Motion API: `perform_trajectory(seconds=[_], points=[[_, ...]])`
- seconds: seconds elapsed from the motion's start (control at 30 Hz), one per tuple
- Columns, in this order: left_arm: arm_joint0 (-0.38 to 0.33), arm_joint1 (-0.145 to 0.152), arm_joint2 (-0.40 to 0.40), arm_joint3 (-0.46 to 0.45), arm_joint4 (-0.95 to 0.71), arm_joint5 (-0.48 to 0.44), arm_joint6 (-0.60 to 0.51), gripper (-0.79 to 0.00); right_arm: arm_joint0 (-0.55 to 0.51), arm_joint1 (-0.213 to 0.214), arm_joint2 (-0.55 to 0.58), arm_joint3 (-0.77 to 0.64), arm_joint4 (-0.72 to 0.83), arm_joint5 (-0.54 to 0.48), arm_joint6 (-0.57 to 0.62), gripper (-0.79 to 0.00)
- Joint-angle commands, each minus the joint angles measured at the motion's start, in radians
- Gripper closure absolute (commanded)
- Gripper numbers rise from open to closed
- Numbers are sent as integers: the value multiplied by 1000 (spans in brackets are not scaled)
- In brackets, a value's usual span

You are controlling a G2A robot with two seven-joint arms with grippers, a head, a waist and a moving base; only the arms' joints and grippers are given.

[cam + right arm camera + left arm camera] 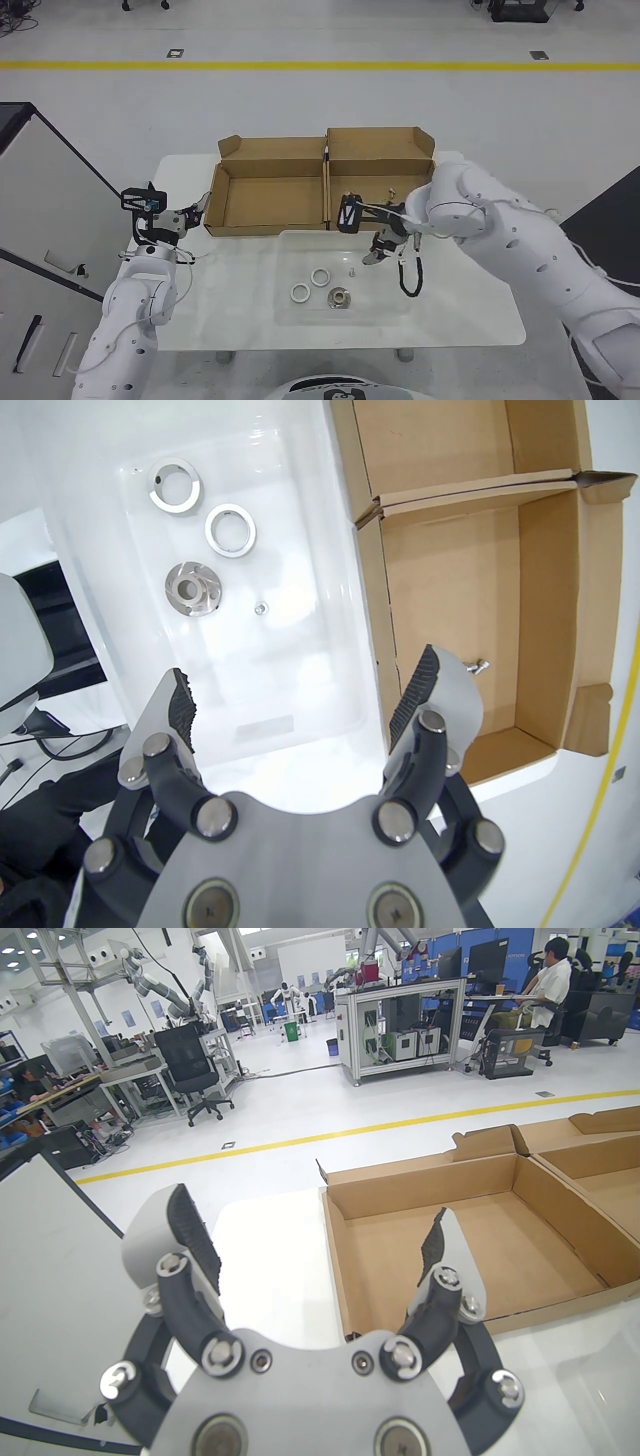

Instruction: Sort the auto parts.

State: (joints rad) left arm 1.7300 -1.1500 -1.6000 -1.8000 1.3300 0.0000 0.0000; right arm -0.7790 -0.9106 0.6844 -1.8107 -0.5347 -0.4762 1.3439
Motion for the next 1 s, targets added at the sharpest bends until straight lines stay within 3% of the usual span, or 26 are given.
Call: perform_trajectory(seconds=[0.0,0.33,0.97], points=[[0,0,0,0,0,0,0,-785,18,-2,-25,7,13,-4,-4,-785],[0,0,0,0,0,0,0,-785,93,-23,-152,49,58,-14,-14,-785],[0,0,0,0,0,0,0,-785,71,-30,-189,3,11,-3,-3,-785]])
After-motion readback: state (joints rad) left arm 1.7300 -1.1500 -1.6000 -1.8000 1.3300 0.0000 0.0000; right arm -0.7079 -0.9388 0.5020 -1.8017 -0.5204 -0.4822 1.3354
